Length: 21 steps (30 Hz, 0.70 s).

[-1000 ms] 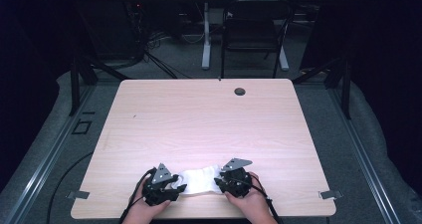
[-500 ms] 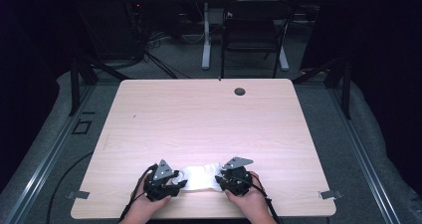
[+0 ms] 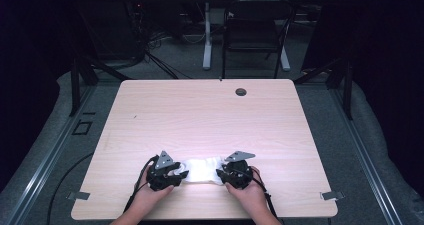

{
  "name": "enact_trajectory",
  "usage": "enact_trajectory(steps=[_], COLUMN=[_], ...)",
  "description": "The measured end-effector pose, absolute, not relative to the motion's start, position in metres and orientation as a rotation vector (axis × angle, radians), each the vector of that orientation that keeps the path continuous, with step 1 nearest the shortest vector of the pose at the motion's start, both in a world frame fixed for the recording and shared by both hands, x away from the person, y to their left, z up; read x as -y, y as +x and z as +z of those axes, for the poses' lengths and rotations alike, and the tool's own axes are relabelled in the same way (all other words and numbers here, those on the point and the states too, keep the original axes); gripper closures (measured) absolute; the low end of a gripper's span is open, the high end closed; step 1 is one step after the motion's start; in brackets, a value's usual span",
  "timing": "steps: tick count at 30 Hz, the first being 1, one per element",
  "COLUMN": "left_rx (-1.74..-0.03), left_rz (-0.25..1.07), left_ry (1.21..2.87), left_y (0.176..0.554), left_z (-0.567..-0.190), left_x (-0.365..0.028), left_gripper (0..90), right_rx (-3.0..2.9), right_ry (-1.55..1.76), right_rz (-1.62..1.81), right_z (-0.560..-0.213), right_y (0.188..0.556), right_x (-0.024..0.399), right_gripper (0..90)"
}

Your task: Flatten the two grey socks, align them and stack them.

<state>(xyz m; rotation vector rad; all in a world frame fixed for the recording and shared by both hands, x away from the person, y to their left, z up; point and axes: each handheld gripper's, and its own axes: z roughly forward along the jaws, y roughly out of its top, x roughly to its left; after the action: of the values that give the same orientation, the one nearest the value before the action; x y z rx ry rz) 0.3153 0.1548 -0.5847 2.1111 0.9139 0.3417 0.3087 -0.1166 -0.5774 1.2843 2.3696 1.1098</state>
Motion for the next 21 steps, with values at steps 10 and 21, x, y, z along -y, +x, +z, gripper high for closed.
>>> enact_trajectory(steps=[10,21], left_rx=[-0.943,-0.961], left_rz=[0.344,0.329], left_ry=[2.069,2.044], left_y=[0.330,0.331], left_z=[-0.587,-0.587], left_x=[-0.156,-0.157], left_gripper=[51.4,46.3], right_rx=[-2.352,-2.329], right_ry=[1.287,1.293], right_rz=[1.091,1.108], right_z=[-0.578,-0.579], right_y=[0.323,0.325], right_x=[0.116,0.114], right_gripper=[67.4,59.5])
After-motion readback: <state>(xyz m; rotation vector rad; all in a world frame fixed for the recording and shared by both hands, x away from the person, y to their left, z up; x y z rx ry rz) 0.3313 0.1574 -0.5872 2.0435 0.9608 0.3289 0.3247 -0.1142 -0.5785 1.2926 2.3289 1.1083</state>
